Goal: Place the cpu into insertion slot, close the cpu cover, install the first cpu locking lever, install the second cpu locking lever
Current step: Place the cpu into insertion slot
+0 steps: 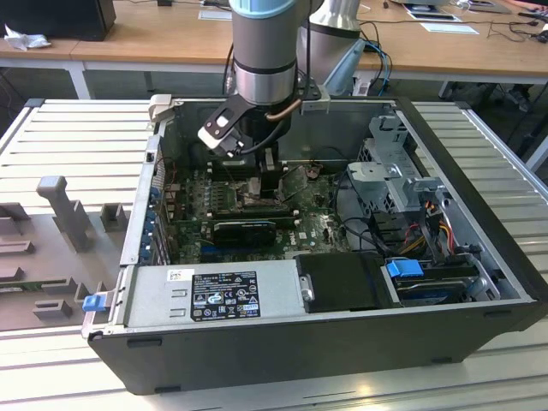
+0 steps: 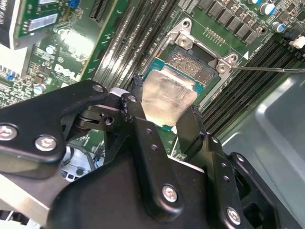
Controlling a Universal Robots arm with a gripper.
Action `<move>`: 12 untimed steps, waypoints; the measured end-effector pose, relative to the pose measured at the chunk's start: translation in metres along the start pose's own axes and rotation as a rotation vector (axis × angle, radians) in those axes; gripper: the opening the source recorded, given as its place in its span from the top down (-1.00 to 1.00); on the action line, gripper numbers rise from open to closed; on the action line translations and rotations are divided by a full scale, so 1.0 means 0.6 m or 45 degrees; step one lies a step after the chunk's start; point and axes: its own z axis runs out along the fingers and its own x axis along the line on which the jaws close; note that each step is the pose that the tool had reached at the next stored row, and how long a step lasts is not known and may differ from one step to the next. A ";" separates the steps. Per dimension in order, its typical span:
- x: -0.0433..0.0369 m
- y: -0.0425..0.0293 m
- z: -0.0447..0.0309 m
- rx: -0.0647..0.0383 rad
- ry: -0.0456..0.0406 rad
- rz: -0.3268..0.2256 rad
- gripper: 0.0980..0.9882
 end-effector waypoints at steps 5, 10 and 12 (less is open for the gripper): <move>0.012 -0.004 0.015 0.000 0.000 0.000 0.03; 0.018 -0.006 0.030 -0.001 -0.001 0.023 0.03; 0.021 -0.008 0.037 -0.001 -0.001 0.024 0.03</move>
